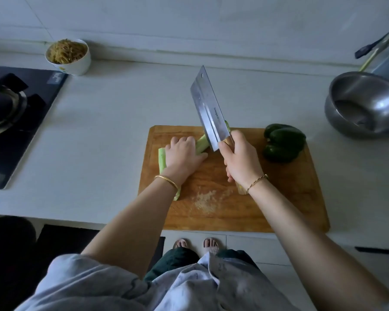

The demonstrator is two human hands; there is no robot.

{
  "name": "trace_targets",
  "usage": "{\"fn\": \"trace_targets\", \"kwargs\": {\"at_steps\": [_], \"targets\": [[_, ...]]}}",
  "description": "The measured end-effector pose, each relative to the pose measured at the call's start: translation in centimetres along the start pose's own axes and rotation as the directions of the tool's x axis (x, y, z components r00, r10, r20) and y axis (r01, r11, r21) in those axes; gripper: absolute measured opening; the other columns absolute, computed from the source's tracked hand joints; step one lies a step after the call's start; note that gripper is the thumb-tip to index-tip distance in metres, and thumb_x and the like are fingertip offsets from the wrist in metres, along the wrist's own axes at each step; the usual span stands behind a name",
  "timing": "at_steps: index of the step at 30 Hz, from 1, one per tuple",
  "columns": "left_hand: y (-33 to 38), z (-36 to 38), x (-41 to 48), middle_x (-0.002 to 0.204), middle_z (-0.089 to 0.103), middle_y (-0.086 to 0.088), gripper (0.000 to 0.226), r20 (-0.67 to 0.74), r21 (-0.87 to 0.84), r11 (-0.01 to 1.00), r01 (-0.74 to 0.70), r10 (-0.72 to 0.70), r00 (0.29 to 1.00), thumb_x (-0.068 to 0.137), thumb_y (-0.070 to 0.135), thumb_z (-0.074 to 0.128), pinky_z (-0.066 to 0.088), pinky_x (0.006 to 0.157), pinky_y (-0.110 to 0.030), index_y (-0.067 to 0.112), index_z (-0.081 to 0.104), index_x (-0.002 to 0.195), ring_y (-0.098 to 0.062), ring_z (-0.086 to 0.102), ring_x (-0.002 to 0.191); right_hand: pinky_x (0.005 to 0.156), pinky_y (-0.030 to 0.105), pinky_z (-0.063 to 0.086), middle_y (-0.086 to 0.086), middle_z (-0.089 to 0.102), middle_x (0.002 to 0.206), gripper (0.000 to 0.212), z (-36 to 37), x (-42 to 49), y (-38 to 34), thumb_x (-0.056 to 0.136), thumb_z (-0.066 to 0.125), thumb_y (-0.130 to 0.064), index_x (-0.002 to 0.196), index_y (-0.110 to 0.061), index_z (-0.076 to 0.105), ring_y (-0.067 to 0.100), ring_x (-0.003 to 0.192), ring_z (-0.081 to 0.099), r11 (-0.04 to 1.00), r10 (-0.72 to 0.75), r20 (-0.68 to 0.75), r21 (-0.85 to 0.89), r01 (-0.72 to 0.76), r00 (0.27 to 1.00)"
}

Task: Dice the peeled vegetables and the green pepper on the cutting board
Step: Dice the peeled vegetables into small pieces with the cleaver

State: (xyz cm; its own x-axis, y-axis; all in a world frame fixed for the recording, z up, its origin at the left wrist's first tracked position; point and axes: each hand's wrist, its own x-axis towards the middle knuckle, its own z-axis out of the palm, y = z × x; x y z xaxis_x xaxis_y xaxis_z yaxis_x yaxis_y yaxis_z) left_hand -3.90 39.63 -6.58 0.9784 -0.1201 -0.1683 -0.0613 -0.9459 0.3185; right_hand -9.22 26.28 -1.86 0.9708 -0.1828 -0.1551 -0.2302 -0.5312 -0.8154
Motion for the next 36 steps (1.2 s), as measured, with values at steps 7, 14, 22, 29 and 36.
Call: {"fn": "trace_targets", "kwargs": {"at_steps": [7,14,22,29,36], "targets": [[3.4,0.5,-0.1,0.102,0.062,-0.008,0.043,0.129,-0.162,0.976,0.147,-0.127,0.983,0.083,0.033,0.064,0.050,0.079,-0.039,0.008,0.046,0.112,-0.030,0.061,0.093,0.034,0.024,0.040,0.007,0.055,0.075,0.016,-1.6,0.2,1.1,0.099,0.047,-0.028,0.095,-0.013,0.043,0.019,0.045,0.051,1.000,0.002,-0.053,-0.018,-0.003,0.999],[7.1,1.8,-2.8,0.096,0.059,-0.008,0.035,0.290,-0.469,0.854,0.223,-0.089,0.953,0.088,0.020,0.059,0.053,0.071,-0.038,0.002,0.044,0.113,-0.027,0.061,0.088,0.057,0.042,0.057,0.004,0.057,0.083,0.024,-2.0,0.6,0.4,0.099,0.047,-0.029,0.111,-0.008,0.048,0.027,0.068,0.062,0.979,-0.106,-0.070,-0.182,0.092,0.992],[-0.6,0.5,-3.1,0.134,0.038,-0.014,0.060,-0.107,-0.020,0.926,0.376,-0.376,0.920,0.087,0.043,0.058,0.032,0.102,-0.042,0.006,0.037,0.129,-0.034,0.036,0.124,0.054,0.052,0.055,0.015,0.060,0.080,0.023,0.4,0.4,-0.1,0.099,0.047,-0.029,0.110,-0.009,0.047,0.034,0.062,0.060,0.989,-0.063,0.051,-0.133,0.070,0.997],[-2.6,1.4,-3.4,0.137,0.034,-0.017,0.073,-0.019,-0.053,0.896,0.442,-0.443,0.896,0.083,0.046,0.064,0.033,0.104,-0.043,0.002,0.035,0.133,-0.035,0.033,0.128,0.042,0.044,0.052,0.015,0.057,0.076,0.023,1.8,0.4,0.4,0.099,0.044,-0.028,0.109,-0.008,0.047,0.027,0.050,0.054,0.984,-0.011,0.142,-0.176,0.037,0.990],[-3.8,0.0,-2.2,0.133,0.035,-0.008,0.063,0.132,-0.017,0.995,0.094,-0.091,0.987,0.081,0.026,0.064,0.030,0.104,-0.044,0.020,0.038,0.138,-0.029,0.032,0.124,0.055,0.047,0.056,0.002,0.054,0.067,0.019,1.6,0.9,1.8,0.098,0.046,-0.031,0.102,-0.013,0.047,0.027,0.056,0.057,0.973,-0.030,0.159,-0.220,0.065,0.987]]}}
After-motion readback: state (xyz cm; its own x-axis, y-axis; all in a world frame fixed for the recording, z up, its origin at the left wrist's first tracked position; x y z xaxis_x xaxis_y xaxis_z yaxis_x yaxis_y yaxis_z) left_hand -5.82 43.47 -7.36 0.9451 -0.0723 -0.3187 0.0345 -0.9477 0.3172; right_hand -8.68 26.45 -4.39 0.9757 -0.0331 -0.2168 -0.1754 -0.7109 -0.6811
